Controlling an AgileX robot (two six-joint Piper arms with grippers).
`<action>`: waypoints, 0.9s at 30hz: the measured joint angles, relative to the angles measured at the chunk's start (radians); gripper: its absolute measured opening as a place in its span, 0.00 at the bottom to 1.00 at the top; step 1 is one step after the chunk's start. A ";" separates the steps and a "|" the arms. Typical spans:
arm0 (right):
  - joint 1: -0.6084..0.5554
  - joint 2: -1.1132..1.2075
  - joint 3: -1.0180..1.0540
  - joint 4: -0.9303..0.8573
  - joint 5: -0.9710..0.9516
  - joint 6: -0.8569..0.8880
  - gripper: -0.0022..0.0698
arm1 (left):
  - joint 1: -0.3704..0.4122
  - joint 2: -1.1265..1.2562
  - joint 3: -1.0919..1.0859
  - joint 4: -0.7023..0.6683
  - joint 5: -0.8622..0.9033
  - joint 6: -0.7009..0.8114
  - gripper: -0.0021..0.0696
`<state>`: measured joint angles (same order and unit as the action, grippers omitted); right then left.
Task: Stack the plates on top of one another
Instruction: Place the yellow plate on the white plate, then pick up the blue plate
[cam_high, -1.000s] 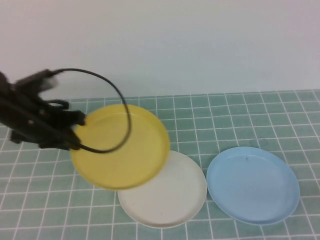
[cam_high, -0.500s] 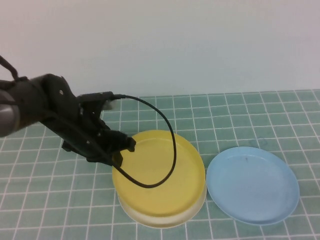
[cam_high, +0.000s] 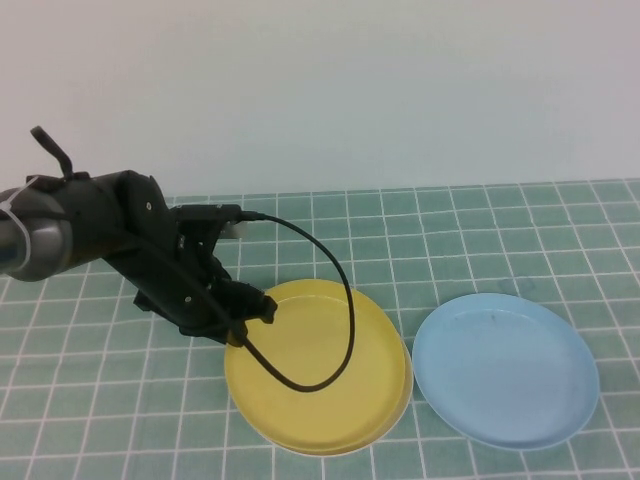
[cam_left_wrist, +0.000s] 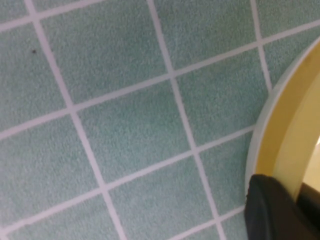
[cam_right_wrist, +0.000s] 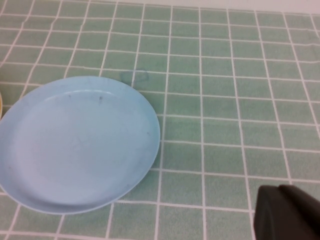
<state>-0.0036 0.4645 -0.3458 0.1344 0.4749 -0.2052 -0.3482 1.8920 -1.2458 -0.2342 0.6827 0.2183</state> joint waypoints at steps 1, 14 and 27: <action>0.000 0.000 0.000 0.000 0.000 0.000 0.03 | 0.000 0.000 0.000 0.000 0.000 0.008 0.04; 0.000 0.000 0.000 0.000 -0.002 0.000 0.03 | 0.000 0.000 0.000 -0.028 0.001 0.065 0.29; 0.000 0.008 0.019 0.002 0.038 -0.002 0.03 | 0.000 -0.210 0.000 -0.017 0.001 0.044 0.04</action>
<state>-0.0036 0.4724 -0.3269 0.1362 0.5132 -0.2073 -0.3482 1.6821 -1.2458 -0.2512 0.6835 0.2628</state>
